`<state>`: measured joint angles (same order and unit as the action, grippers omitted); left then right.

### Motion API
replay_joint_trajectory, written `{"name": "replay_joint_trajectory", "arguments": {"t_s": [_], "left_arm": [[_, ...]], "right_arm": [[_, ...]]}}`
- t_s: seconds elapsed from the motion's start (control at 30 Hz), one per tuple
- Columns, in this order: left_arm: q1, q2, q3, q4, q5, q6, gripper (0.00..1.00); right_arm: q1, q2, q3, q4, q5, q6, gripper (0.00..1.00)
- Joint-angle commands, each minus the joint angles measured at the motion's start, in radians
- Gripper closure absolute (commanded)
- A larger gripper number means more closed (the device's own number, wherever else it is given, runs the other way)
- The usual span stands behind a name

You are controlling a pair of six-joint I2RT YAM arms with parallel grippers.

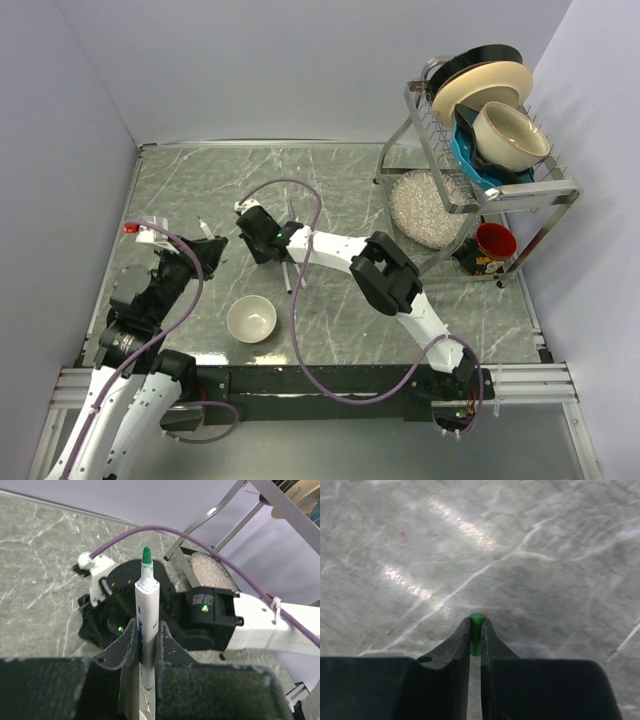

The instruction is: Insert the pens into the pen caps

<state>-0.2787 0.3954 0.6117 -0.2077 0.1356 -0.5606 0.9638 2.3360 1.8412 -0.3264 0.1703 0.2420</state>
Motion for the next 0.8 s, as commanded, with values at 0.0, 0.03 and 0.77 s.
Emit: {"name": "replay_joint_trajectory", "arguments": {"t_s": [0.0,0.03,0.77], "left_arm": [[-0.001,0.019,0.014,0.034,0.033,-0.005,0.99],[-0.001,0.026,0.016,0.036,0.048,-0.007,0.99],[-0.001,0.117,0.049,0.024,0.197,0.073,0.99]], "right_arm": [[-0.022,-0.089,-0.008,0.018,-0.017,0.013,1.0],[-0.026,-0.093,-0.007,0.017,-0.025,0.014,1.0],[-0.143,-0.581,-0.656,-0.007,0.189,0.2,1.0]]}}
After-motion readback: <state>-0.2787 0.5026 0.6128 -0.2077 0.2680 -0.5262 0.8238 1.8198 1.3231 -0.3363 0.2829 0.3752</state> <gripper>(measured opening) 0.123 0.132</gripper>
